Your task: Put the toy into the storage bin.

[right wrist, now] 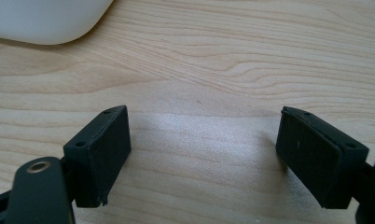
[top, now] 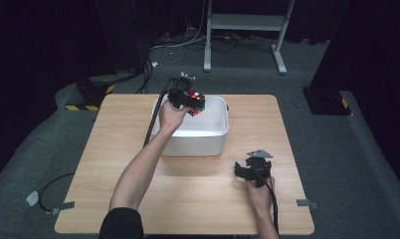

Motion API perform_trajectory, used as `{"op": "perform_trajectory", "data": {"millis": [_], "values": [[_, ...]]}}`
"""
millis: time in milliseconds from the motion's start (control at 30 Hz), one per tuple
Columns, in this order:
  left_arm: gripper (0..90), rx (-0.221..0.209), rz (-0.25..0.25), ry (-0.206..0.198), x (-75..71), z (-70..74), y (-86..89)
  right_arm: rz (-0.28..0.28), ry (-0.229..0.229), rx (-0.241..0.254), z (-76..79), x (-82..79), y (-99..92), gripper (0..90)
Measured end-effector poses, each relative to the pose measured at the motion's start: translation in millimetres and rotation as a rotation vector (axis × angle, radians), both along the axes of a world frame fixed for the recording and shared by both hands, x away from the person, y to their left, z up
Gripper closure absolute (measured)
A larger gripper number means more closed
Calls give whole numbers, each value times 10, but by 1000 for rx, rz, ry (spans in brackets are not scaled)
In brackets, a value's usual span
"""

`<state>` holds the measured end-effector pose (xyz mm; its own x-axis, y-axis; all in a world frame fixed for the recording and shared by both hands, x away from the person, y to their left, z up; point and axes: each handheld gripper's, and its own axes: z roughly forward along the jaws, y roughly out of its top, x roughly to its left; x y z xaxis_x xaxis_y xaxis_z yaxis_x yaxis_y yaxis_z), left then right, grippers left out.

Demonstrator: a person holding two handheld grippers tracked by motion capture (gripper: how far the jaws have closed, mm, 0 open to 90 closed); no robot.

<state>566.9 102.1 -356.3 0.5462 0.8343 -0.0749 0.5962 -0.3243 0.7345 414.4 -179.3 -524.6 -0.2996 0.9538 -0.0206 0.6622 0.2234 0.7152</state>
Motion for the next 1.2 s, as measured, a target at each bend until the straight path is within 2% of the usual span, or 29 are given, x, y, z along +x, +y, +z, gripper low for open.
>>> {"op": "perform_trajectory", "data": {"millis": [133, 333, 467, 700, 933, 1033, 1200], "values": [[329, 0, 6, 7, 9, -33, -5, 0, 0, 0, 0, 0, 0, 176], [329, 33, 16, 20, 42, -91, -24, -1, 0, 1, 0, 0, 0, 176], [330, 25, 18, 30, 45, -122, -19, 0, 0, 0, 0, 0, 0, 175], [329, 76, 20, 32, 68, -169, -20, -1, 0, 0, 0, -1, 0, 176], [329, 73, 31, 47, 92, -219, -1, -1, 0, 0, 0, -1, 1, 176], [329, 102, 37, 48, 103, -244, -4, -1, 0, 1, 0, -2, 2, 175], [329, 103, 35, 52, 103, -265, -17, 0, 0, 0, 0, -3, 2, 175]]}}
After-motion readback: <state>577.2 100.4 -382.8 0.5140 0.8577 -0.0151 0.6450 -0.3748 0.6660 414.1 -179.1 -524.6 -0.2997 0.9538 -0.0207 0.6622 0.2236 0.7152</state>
